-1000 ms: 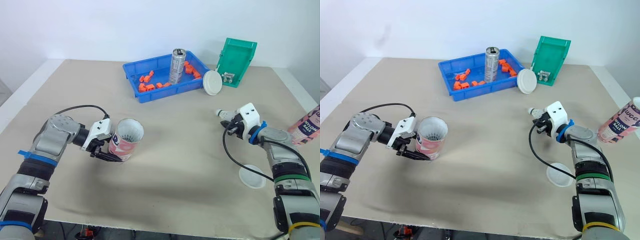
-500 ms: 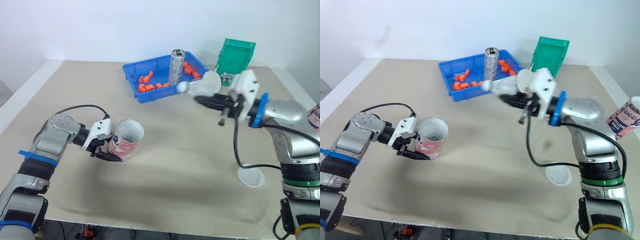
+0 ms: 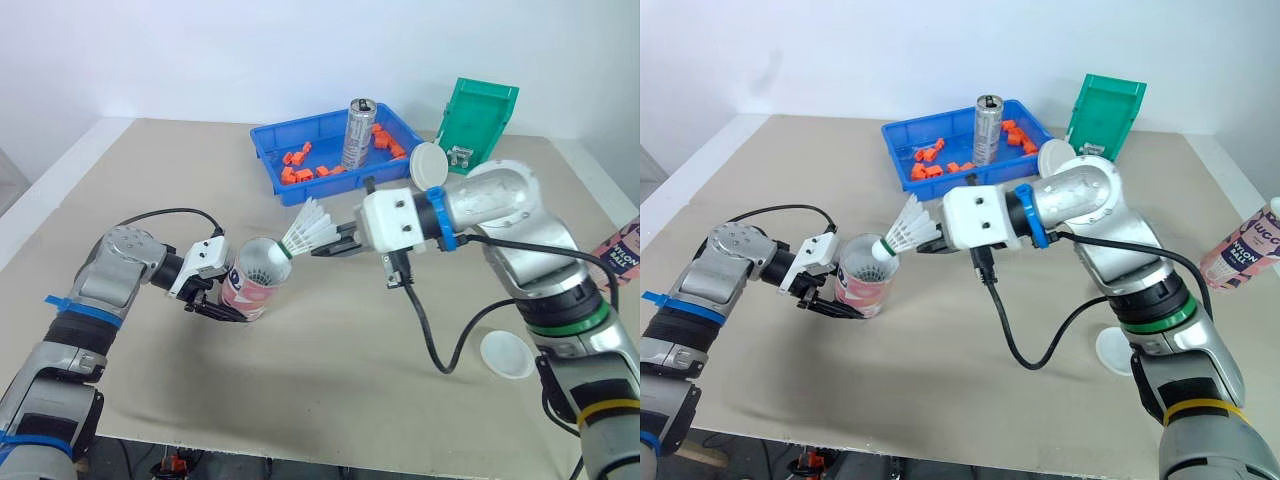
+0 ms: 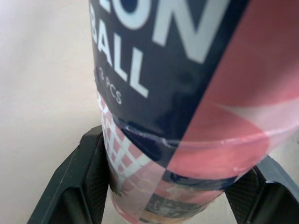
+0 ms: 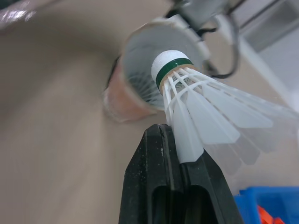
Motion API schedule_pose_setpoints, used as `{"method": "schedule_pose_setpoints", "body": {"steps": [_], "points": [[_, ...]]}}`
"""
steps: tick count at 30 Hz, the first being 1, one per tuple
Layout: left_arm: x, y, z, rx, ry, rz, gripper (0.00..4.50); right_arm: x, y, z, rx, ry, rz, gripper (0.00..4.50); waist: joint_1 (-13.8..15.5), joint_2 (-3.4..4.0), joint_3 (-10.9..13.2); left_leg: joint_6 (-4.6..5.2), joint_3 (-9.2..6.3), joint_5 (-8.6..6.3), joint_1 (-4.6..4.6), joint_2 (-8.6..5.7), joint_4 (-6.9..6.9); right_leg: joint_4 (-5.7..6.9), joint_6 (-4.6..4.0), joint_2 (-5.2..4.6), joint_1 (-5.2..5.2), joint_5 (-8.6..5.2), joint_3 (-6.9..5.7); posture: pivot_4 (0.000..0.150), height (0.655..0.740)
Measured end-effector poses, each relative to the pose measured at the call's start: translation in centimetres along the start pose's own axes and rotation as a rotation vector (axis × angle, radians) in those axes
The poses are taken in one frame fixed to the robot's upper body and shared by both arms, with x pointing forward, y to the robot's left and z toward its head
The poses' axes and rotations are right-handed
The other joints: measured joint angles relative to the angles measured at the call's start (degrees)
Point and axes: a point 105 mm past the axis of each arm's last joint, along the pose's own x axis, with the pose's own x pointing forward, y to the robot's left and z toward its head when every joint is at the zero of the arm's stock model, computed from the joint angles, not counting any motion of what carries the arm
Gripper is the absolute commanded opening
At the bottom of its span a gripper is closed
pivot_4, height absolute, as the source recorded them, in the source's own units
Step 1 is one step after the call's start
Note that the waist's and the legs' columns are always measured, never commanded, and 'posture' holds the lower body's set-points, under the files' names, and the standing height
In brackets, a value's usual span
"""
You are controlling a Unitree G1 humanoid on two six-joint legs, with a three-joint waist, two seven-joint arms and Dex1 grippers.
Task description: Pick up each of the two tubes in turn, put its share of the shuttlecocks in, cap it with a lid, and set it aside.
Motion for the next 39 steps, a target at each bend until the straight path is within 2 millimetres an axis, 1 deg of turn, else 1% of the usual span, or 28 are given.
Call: {"method": "schedule_pose_setpoints", "body": {"steps": [5,8,10,12,13,15,17,21,22,23,24,28,29,31,33,35,39], "points": [[0.2,0.2,0.1,0.003,-0.010,-0.003,2.82,1.6,-0.8,0.0,-0.053,0.017,0.052,0.08,0.31,0.00,0.00,-0.01,-0.04,0.00,0.00,-0.02,0.01,0.01,-0.10,0.00,0.02,0.06,-0.02,0.150,0.7400],[0.3,0.2,0.1,0.002,-0.013,-0.005,2.82,1.9,-1.4,0.3,-0.063,0.012,0.057,0.92,0.48,0.00,0.00,-0.01,-0.05,0.01,0.00,-0.03,0.01,0.01,-0.12,-0.01,0.02,0.07,-0.02,0.150,0.7400],[0.4,0.3,0.1,0.003,-0.014,-0.005,2.82,2.0,-1.7,0.8,-0.072,0.002,0.070,1.80,0.61,0.00,0.00,-0.01,-0.10,0.01,0.00,-0.03,0.01,0.01,-0.13,-0.01,0.03,0.07,-0.06,0.150,0.7400],[0.5,0.3,0.2,0.005,-0.017,-0.006,2.82,1.9,-1.7,1.4,-0.049,-0.039,0.084,2.93,0.76,0.00,0.00,-0.02,-0.20,0.01,-0.01,-0.06,0.01,0.01,-0.13,-0.02,0.07,0.07,-0.12,0.150,0.7400],[0.5,0.3,0.2,0.005,-0.016,-0.006,2.82,1.9,-1.6,1.5,-0.043,-0.052,0.086,3.09,0.77,0.00,0.00,-0.02,-0.21,0.01,-0.01,-0.06,0.01,0.01,-0.13,-0.02,0.08,0.07,-0.12,0.150,0.7400],[0.5,0.3,0.2,0.006,-0.017,-0.007,2.82,1.6,-1.5,2.1,-0.023,-0.094,0.093,3.09,0.78,0.00,0.00,-0.03,-0.27,0.02,-0.03,-0.07,0.01,0.01,-0.13,-0.02,0.08,0.07,-0.16,0.150,0.7400],[0.5,0.3,0.3,0.002,-0.016,-0.011,2.82,0.5,-1.6,2.6,-0.006,-0.134,0.062,3.09,0.81,-0.01,0.00,-0.03,-0.36,0.02,-0.03,-0.09,0.01,0.00,-0.15,-0.03,0.12,0.06,-0.26,0.150,0.7400],[0.5,0.5,0.4,0.003,0.004,-0.025,2.82,-0.4,-2.0,1.9,0.072,-0.136,0.010,3.09,0.81,0.00,0.00,-0.05,-0.40,0.03,-0.03,-0.08,0.01,0.01,-0.17,-0.01,0.11,0.07,-0.32,0.150,0.7400],[0.4,0.6,0.5,0.002,0.011,-0.031,2.82,-0.5,-2.0,1.8,0.095,-0.145,0.001,2.72,0.81,0.00,0.00,-0.05,-0.40,0.03,-0.03,-0.08,0.01,0.02,-0.17,-0.01,0.11,0.06,-0.33,0.150,0.7400],[0.4,0.7,0.5,0.003,0.013,-0.032,2.82,-0.5,-2.0,1.8,0.099,-0.147,0.000,2.55,0.80,0.00,0.00,-0.05,-0.40,0.03,-0.03,-0.08,0.01,0.02,-0.17,-0.01,0.11,0.06,-0.33,0.150,0.7400],[0.5,0.7,0.6,0.004,0.020,-0.041,2.82,-0.6,-2.1,1.9,0.116,-0.157,-0.006,2.23,0.81,0.00,0.00,-0.05,-0.40,0.03,-0.03,-0.08,0.01,0.02,-0.17,-0.01,0.11,0.06,-0.33,0.150,0.7400],[0.5,1.0,0.9,0.008,0.059,-0.072,2.82,-0.4,-2.2,2.2,0.114,-0.161,-0.018,0.24,0.78,0.00,0.00,-0.05,-0.40,0.04,-0.04,-0.09,0.01,0.01,-0.12,-0.01,0.11,0.03,-0.33,0.150,0.7400],[0.4,1.1,1.0,0.011,0.067,-0.076,2.82,-0.2,-2.1,2.1,0.110,-0.153,-0.014,0.04,0.77,0.00,0.00,-0.05,-0.40,0.04,-0.04,-0.08,0.01,0.01,-0.07,0.01,0.10,0.00,-0.33,0.150,0.7400],[0.4,1.2,1.0,0.006,0.072,-0.084,2.82,0.4,-1.9,1.9,0.098,-0.131,0.005,0.04,0.75,0.00,0.00,-0.05,-0.41,0.04,-0.03,-0.04,0.01,0.02,-0.03,0.06,0.09,-0.03,-0.34,0.150,0.7400],[0.4,1.3,1.1,0.004,0.081,-0.093,2.82,1.6,-1.3,1.6,0.081,-0.108,0.052,0.04,0.76,0.00,0.00,-0.05,-0.42,0.04,-0.02,-0.02,0.01,0.03,0.03,0.09,0.09,-0.07,-0.36,0.150,0.7400],[0.5,1.4,1.1,0.001,0.082,-0.098,2.82,2.1,-1.0,1.4,0.066,-0.088,0.074,0.04,0.76,0.00,0.00,-0.07,-0.42,0.05,-0.02,-0.02,0.01,0.03,0.04,0.08,0.09,-0.07,-0.36,0.150,0.7400],[0.5,1.7,1.3,0.009,0.101,-0.108,2.82,4.3,-0.6,0.2,0.015,-0.011,0.152,0.04,0.76,0.00,0.00,-0.08,-0.42,0.11,-0.02,-0.03,0.03,0.04,0.10,0.08,0.08,-0.07,-0.36,0.150,0.7400]]}}
